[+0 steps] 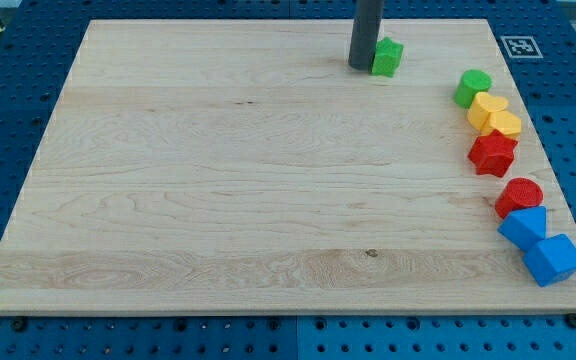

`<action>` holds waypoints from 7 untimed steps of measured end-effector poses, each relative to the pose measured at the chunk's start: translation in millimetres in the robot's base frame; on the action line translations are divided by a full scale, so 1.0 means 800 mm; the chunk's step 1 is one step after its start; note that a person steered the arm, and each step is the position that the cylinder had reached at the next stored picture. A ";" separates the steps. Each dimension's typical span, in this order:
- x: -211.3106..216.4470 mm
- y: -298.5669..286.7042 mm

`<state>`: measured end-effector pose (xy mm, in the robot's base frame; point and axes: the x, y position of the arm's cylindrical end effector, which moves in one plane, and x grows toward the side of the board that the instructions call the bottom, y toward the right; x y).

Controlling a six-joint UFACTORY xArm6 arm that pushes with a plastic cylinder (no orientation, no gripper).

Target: Place the green star above the green circle

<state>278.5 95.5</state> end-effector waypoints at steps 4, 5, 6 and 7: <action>-0.023 0.082; -0.023 0.106; -0.019 0.125; -0.018 0.140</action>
<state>264.0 207.8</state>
